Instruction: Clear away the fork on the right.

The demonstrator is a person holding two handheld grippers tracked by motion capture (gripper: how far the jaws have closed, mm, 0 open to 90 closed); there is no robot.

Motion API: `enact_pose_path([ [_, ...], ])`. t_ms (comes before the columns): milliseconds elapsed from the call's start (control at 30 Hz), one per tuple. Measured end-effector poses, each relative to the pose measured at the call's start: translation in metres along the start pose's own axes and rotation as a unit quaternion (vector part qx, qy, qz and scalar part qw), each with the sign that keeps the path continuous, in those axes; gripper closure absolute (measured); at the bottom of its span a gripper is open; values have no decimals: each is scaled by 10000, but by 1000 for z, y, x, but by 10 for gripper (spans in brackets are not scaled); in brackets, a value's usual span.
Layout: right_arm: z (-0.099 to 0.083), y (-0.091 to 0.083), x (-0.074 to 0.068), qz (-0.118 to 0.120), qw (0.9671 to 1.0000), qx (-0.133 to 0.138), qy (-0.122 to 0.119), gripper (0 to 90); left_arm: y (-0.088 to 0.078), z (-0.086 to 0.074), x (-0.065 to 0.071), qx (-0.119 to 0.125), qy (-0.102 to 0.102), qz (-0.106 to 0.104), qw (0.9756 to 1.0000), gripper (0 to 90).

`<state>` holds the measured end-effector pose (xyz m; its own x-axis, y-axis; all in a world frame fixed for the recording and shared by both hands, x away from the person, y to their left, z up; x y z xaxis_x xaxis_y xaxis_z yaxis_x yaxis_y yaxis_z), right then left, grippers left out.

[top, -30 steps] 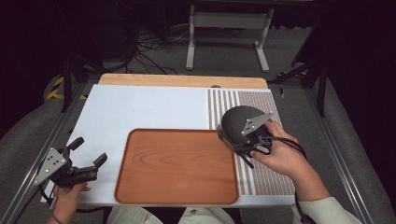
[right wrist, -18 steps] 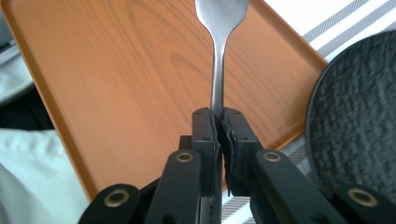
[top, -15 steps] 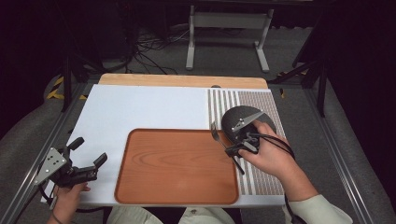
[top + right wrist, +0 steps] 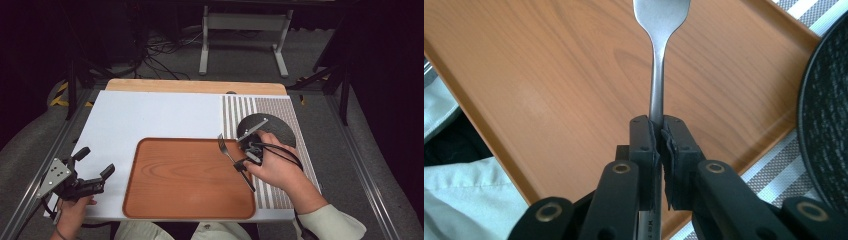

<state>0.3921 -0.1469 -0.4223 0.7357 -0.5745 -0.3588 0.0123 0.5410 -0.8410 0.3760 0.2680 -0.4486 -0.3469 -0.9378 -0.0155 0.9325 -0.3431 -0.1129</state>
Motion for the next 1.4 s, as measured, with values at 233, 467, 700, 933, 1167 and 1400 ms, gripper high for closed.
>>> enact_pose_path([
  [233, 1, 9, 0, -29, 9996, -105, 271, 842, 0, 0, 0, 4, 1, -1, 10000, 0],
  [467, -1, 20, 4, -66, 9975, -303, 633, 842, 1, 0, 0, 5, -2, 1, 10000, 0],
  [700, -5, 30, 8, -84, 9939, -524, 966, 841, 1, -1, 0, -23, -2, -23, 10000, 0],
  [933, -5, 37, 8, -102, 9917, -638, 1112, 841, 1, -1, 1, -28, 12, -42, 10000, 0],
  [1167, -5, 45, 10, -138, 9883, -744, 1324, 841, 1, -1, 1, -50, 21, -63, 10000, 0],
  [1400, -9, 52, 14, -151, 9848, -857, 1502, 840, 2, -1, 1, -57, 11, -64, 10000, 0],
])
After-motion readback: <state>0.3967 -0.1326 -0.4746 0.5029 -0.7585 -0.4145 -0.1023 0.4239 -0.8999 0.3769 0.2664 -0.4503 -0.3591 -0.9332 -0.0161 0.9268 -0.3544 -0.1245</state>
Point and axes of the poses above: each handheld gripper's, and its own axes: y roughly forward along the jaws, z roughly out of its top, x roughly to its right, the point moved 8 cm from there along y, roughly forward along the jaws, and after that the axes turned 14 degrees about z, right-handed, at the moved point
